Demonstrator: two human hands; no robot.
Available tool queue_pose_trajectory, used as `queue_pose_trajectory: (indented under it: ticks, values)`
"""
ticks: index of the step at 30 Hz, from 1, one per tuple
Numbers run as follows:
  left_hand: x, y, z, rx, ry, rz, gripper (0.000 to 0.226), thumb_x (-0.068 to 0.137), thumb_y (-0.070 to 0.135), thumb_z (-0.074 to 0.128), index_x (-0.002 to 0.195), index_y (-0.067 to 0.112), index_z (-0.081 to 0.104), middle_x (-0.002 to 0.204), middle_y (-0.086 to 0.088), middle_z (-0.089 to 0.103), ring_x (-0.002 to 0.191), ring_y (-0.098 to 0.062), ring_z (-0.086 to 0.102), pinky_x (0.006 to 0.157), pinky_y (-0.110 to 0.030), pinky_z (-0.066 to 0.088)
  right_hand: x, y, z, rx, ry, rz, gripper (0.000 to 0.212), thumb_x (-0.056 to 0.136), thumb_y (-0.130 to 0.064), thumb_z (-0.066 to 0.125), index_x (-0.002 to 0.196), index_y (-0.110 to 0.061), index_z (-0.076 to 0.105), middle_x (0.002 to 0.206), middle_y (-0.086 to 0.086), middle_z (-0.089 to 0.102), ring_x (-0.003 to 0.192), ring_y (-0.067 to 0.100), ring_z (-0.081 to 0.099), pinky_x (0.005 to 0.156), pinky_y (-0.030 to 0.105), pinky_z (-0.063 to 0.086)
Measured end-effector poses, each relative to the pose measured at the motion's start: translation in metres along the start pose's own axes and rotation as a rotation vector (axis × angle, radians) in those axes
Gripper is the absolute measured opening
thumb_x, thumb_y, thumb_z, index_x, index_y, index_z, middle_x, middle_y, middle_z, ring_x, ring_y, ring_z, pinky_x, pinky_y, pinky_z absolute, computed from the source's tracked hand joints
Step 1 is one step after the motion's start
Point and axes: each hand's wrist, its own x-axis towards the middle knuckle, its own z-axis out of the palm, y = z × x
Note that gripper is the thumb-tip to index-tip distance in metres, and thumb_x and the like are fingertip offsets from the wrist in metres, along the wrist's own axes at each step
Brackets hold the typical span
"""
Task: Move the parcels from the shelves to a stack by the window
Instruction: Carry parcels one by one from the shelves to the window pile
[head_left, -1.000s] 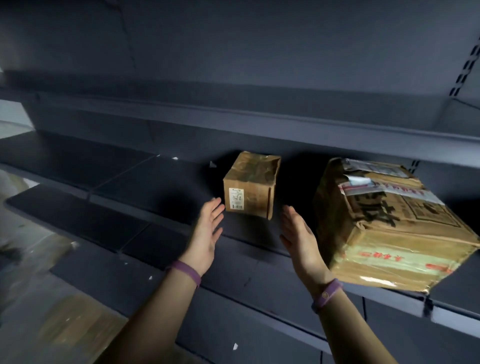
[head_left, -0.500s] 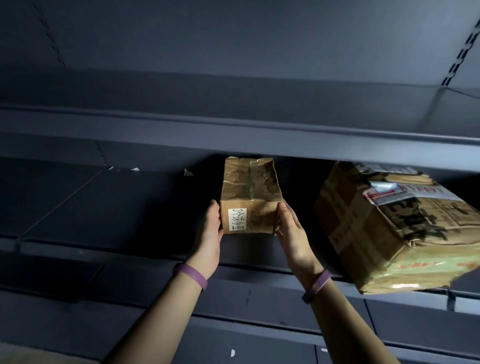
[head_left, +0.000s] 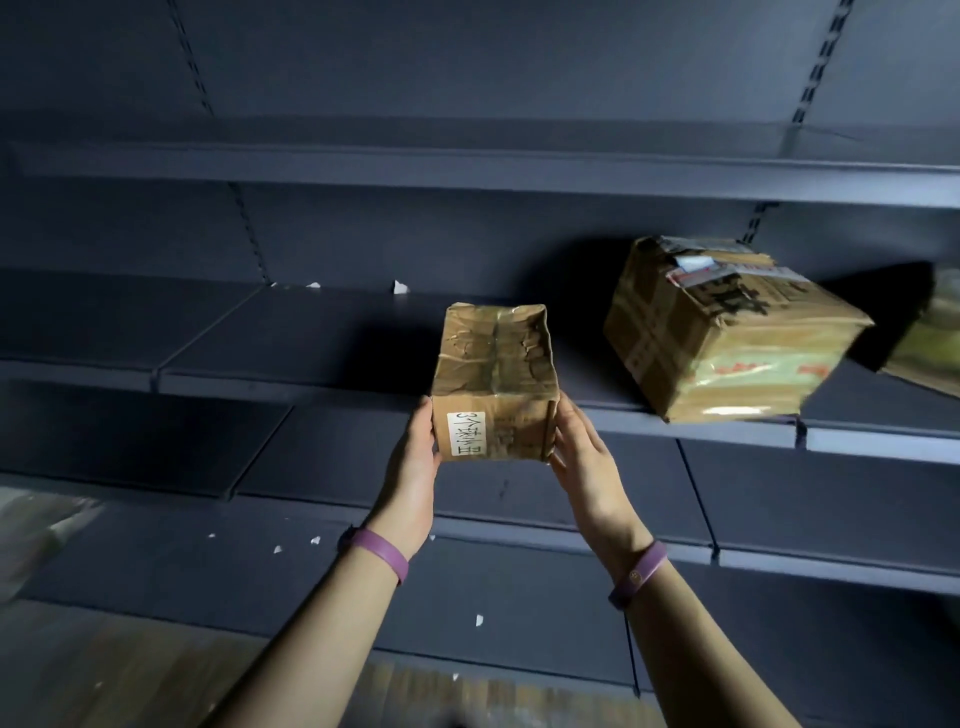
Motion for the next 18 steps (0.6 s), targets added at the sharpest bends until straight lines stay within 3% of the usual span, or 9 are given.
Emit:
queue_pose_trajectory:
  ticks: [3, 6, 9, 11, 13, 16, 18]
  values:
    - [-0.054, -0.012, -0.001, 0.018, -0.013, 0.009, 0.035, 0.102, 0.044, 0.035, 0.104, 0.035, 0.069, 0.099, 0.024, 0.073, 0.089, 0.012, 0.065, 0.087, -0.021, 0.042, -0.055, 0.005, -0.007, 0.014, 0.050, -0.022, 0.040, 0.104, -0.041, 0.042, 0.141, -0.031, 0.054, 0.135, -0.014, 0.064, 0.129, 0.005, 0.056, 0.116, 0.038, 0.037]
    - [-0.101, -0.021, 0.011, 0.086, -0.065, 0.006, 0.037, 0.101, 0.047, 0.037, 0.124, 0.037, 0.064, 0.124, 0.019, 0.066, 0.118, 0.002, 0.056, 0.106, -0.029, 0.036, -0.105, 0.003, -0.024, 0.005, 0.118, -0.055, 0.031, 0.106, -0.036, 0.041, 0.131, -0.035, 0.059, 0.125, -0.022, 0.068, 0.122, -0.003, 0.059, 0.106, 0.025, 0.044]
    - [-0.132, -0.031, 0.036, 0.133, -0.163, -0.048, 0.035, 0.101, 0.047, 0.037, 0.110, 0.036, 0.069, 0.106, 0.027, 0.071, 0.115, -0.002, 0.056, 0.098, -0.025, 0.038, -0.150, -0.004, -0.055, 0.020, 0.254, -0.082, 0.029, 0.107, -0.028, 0.041, 0.126, -0.035, 0.061, 0.115, -0.027, 0.070, 0.112, -0.009, 0.062, 0.084, 0.007, 0.049]
    - [-0.150, -0.040, 0.059, 0.160, -0.250, -0.084, 0.038, 0.100, 0.048, 0.038, 0.099, 0.033, 0.072, 0.093, 0.025, 0.073, 0.105, 0.000, 0.060, 0.098, -0.030, 0.039, -0.179, -0.007, -0.082, 0.035, 0.356, -0.078, 0.030, 0.107, -0.025, 0.041, 0.124, -0.035, 0.063, 0.118, -0.019, 0.071, 0.114, -0.001, 0.064, 0.085, 0.013, 0.053]
    - [-0.167, -0.052, 0.086, 0.191, -0.340, -0.106, 0.039, 0.100, 0.048, 0.038, 0.095, 0.033, 0.074, 0.091, 0.024, 0.074, 0.099, 0.001, 0.062, 0.097, -0.033, 0.042, -0.208, -0.009, -0.108, 0.052, 0.456, -0.084, 0.031, 0.107, -0.020, 0.041, 0.126, -0.033, 0.062, 0.124, -0.008, 0.071, 0.117, 0.011, 0.066, 0.091, 0.028, 0.057]
    - [-0.194, -0.074, 0.133, 0.222, -0.495, -0.147, 0.038, 0.099, 0.050, 0.040, 0.100, 0.032, 0.073, 0.100, 0.020, 0.073, 0.097, 0.003, 0.061, 0.088, -0.029, 0.043, -0.249, -0.010, -0.152, 0.084, 0.639, -0.081, 0.037, 0.105, -0.008, 0.041, 0.136, -0.023, 0.055, 0.135, 0.006, 0.065, 0.125, 0.025, 0.061, 0.107, 0.050, 0.047]
    - [-0.212, -0.088, 0.166, 0.247, -0.604, -0.177, 0.038, 0.099, 0.050, 0.041, 0.091, 0.035, 0.075, 0.089, 0.027, 0.072, 0.090, 0.010, 0.060, 0.085, -0.027, 0.039, -0.275, -0.011, -0.181, 0.089, 0.745, -0.083, 0.043, 0.104, 0.000, 0.038, 0.142, -0.015, 0.052, 0.137, 0.009, 0.062, 0.127, 0.028, 0.058, 0.109, 0.053, 0.045]
